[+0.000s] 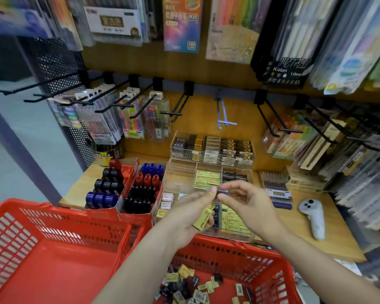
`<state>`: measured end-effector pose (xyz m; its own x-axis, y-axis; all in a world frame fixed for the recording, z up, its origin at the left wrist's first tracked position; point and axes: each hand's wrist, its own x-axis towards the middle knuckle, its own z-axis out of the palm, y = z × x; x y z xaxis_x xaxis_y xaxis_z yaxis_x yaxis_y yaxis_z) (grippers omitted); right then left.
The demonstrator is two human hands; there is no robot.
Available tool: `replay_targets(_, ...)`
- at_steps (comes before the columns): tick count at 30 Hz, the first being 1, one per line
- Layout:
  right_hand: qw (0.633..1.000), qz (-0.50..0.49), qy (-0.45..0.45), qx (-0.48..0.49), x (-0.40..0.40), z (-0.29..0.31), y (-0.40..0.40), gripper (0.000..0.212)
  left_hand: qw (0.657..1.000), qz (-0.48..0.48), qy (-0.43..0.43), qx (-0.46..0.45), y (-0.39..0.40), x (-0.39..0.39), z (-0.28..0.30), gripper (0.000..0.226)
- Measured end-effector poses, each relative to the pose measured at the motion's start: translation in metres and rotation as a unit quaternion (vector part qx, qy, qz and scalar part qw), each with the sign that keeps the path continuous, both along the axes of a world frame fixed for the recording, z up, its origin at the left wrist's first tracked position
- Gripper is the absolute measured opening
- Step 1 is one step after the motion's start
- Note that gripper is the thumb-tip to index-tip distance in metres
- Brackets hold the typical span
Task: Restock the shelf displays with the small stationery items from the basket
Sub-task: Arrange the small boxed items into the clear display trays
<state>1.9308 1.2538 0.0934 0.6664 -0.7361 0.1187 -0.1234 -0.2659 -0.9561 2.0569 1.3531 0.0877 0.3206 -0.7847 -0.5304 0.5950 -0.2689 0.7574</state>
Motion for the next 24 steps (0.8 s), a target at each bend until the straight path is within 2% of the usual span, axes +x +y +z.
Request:
replay_targets(2, 0.998, -0.032, -0.012, 0.058, 0.001, -0.005, 0.001, 0.012, 1.000, 0.008, -0.008, 0.001, 0.000, 0.001, -0.001, 0.035)
replay_targets(4, 0.980, -0.056, -0.025, 0.191, 0.002, -0.008, 0.001, 0.027, 0.999, 0.015, -0.028, 0.009, 0.000, 0.002, -0.004, 0.028)
replay_targets(6, 0.956, -0.059, -0.023, 0.286, 0.002, -0.009, 0.003, 0.033, 0.999, 0.013, -0.041, 0.011, -0.001, 0.002, -0.006, 0.023)
replay_targets(9, 0.945, -0.039, -0.025, 0.325, 0.002, -0.009, 0.003, 0.035, 0.999, 0.016, -0.044, 0.014, -0.002, 0.003, -0.008, 0.021)
replay_targets(11, 0.964, -0.020, -0.015, 0.264, 0.000, -0.009, 0.001, 0.038, 0.999, 0.027, -0.040, 0.017, -0.002, 0.005, -0.011, 0.022)
replay_targets(13, 0.992, -0.018, 0.041, 0.115, -0.003, -0.008, -0.001, 0.037, 0.999, 0.036, -0.035, 0.021, -0.002, 0.006, -0.013, 0.023)
replay_targets(15, 0.997, -0.026, 0.067, 0.007, -0.002, -0.011, -0.003, 0.029, 0.998, 0.035, -0.037, 0.026, -0.003, 0.008, -0.014, 0.023)
replay_targets(19, 0.992, -0.025, 0.080, -0.093, 0.007, -0.021, -0.005, 0.033, 0.998, 0.024, -0.054, 0.033, -0.008, 0.016, -0.019, 0.021)
replay_targets(22, 0.992, -0.019, 0.082, -0.095, 0.013, -0.033, -0.010, 0.035, 0.996, 0.000, -0.080, 0.044, -0.011, 0.023, -0.024, 0.021)
replay_targets(24, 0.984, -0.031, 0.123, -0.127, 0.017, -0.043, -0.015, 0.030, 0.994, 0.001, -0.085, 0.067, -0.011, 0.028, -0.029, 0.028)
